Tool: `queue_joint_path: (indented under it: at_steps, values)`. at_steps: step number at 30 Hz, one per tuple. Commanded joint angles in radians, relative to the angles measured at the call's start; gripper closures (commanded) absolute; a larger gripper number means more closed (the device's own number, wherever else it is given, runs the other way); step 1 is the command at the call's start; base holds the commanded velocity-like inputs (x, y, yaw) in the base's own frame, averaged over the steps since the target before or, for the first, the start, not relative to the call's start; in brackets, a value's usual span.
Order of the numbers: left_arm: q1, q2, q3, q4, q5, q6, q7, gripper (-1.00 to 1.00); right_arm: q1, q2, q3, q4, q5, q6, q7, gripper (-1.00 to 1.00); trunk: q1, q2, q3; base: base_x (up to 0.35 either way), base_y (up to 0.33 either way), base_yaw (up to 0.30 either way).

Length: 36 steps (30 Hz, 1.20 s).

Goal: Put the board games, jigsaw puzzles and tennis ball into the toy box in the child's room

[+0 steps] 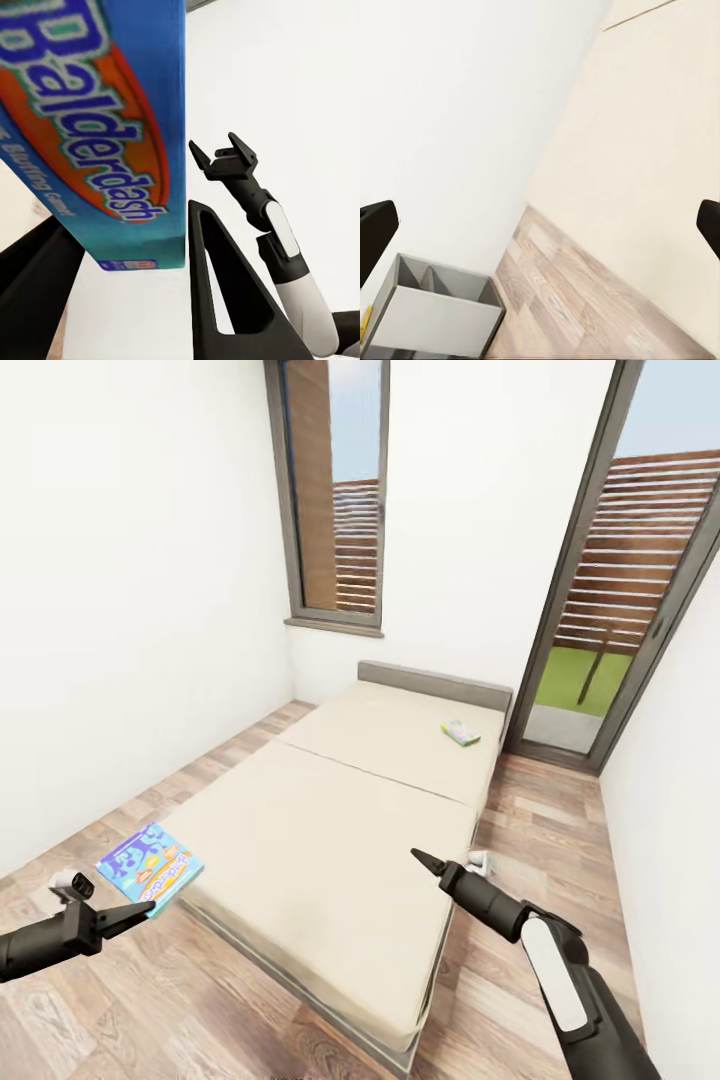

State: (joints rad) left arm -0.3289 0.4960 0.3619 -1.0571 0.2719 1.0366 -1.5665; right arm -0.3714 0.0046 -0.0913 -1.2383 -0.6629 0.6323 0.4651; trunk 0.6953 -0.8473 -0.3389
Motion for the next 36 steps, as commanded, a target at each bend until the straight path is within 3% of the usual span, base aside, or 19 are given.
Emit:
queue_joint_path:
  at_steps: [1,32,36]
  values:
    - [-0.001,0.000,0.000,0.000,-0.001,0.011,-0.004,1.00,-0.001,0.001,-0.002,0.000,-0.004,0.008,0.001,-1.00,-0.004,0.006,0.002,0.000,0.000,0.288]
    - [-0.001,-0.001,-0.001,0.000,-0.002,0.010,-0.004,1.00,0.000,0.002,0.001,0.000,-0.005,0.006,0.001,-1.00,-0.123,0.223,0.099,0.000,0.000,0.290]
    - [-0.001,-0.001,-0.002,0.001,-0.002,0.010,-0.004,1.00,0.000,0.002,0.001,-0.001,-0.005,0.006,0.002,-1.00,-0.123,0.223,0.099,0.000,0.000,0.290]
